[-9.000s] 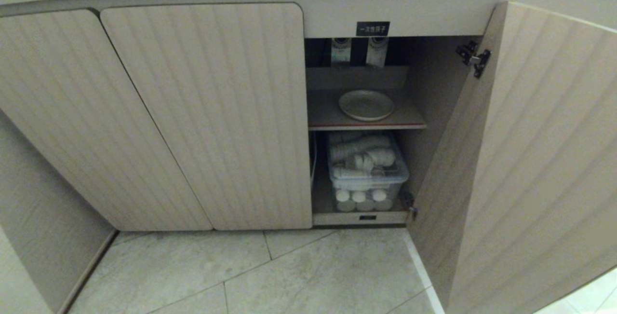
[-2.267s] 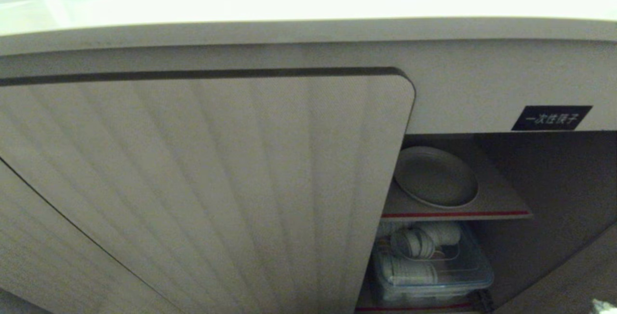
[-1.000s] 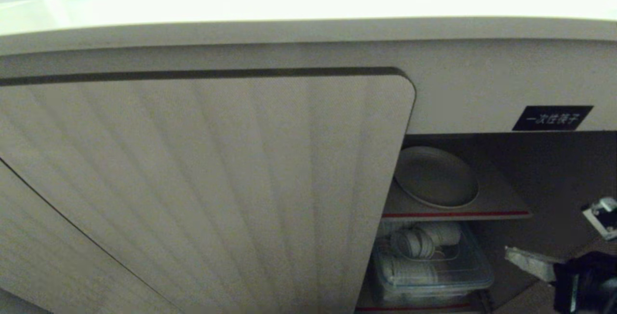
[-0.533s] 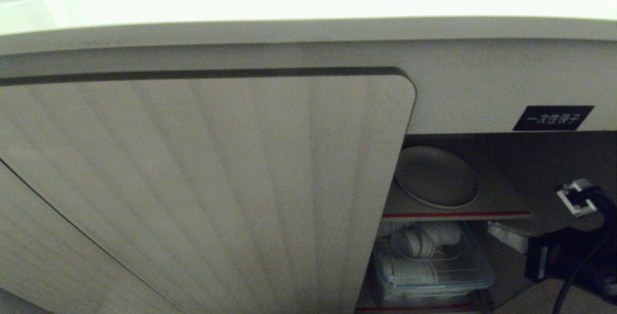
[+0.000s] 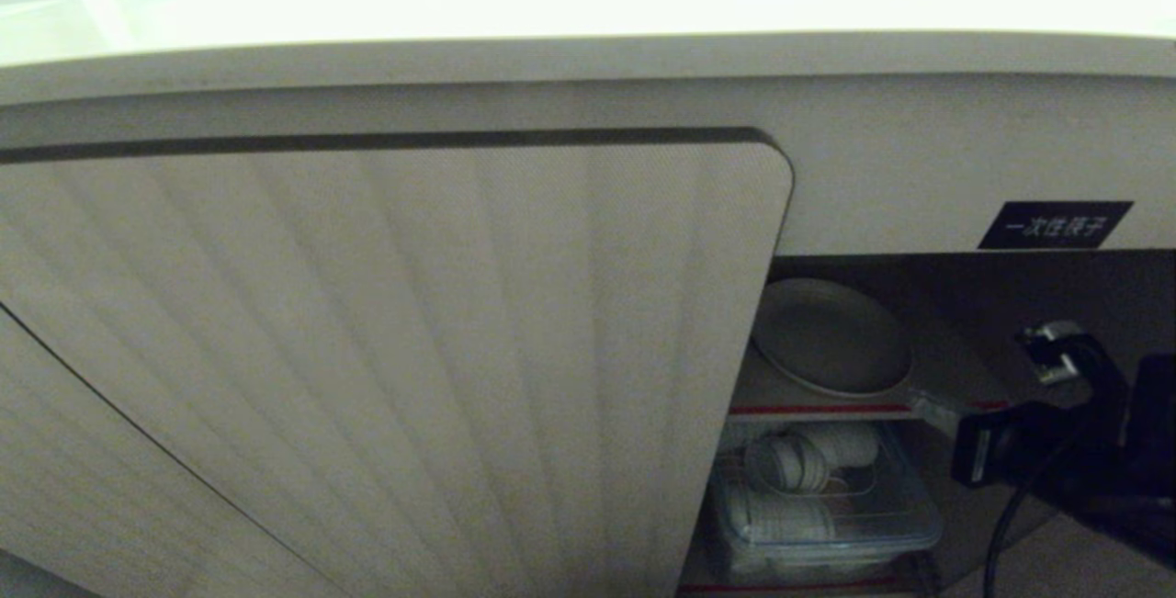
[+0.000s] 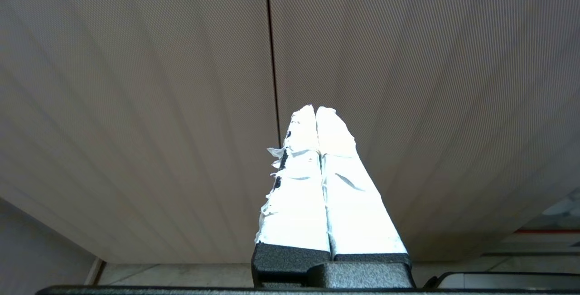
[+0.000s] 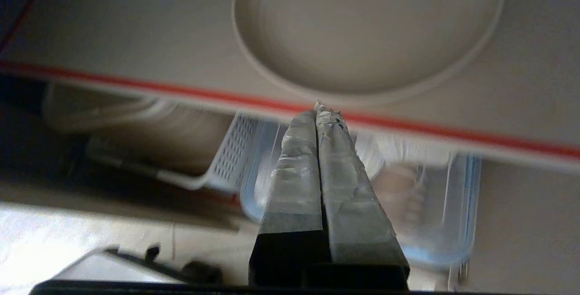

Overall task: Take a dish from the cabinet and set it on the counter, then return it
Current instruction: Take the plate from the cabinet

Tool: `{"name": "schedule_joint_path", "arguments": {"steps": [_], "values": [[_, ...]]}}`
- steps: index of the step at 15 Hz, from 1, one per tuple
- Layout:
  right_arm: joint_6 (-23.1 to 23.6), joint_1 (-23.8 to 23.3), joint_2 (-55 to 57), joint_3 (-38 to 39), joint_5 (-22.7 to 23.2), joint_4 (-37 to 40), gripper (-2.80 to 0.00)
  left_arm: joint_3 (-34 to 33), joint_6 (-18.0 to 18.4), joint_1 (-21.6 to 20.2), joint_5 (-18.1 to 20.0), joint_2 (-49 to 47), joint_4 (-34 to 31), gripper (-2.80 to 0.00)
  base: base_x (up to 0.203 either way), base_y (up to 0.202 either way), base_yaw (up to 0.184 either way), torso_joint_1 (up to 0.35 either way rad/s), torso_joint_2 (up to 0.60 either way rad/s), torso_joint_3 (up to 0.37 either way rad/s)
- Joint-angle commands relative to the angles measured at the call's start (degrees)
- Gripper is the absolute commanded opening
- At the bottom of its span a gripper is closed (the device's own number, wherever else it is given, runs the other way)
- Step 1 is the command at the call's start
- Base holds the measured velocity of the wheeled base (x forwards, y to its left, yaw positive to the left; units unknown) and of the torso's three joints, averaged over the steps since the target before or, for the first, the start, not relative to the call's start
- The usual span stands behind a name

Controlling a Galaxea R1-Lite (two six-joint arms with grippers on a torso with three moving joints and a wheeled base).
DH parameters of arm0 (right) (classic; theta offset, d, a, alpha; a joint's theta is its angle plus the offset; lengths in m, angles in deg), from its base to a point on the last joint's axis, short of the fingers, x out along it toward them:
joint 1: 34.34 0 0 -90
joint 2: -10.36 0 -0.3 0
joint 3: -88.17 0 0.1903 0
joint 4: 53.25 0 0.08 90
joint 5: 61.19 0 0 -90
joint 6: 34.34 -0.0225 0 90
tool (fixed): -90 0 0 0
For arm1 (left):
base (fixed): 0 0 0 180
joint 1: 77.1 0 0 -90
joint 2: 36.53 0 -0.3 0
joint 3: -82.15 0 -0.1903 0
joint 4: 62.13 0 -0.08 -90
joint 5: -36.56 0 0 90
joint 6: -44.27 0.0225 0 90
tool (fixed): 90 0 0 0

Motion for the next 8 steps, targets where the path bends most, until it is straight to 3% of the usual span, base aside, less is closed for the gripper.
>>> {"name": "schedule_joint_path", "arguments": {"steps": [1,5,8], "values": [[0.0,0.6,3.9,-0.6,-0.4,-2.4,-2.8,0.0,0.0,0.0,0.0,0.0,0.0,-2.8,0.0,0.0,0.0,0.0,0.0,0.0],[-0.2,0.8,6.0,-2.6,-0.5,-2.4,-2.8,0.0,0.0,0.0,0.0,0.0,0.0,-2.8,0.0,0.0,0.0,0.0,0.0,0.0],[-0.2,0.8,8.3,-5.0,-3.7,-2.9,-2.8,0.0,0.0,0.0,0.0,0.0,0.0,-2.8,0.0,0.0,0.0,0.0,0.0,0.0]]}}
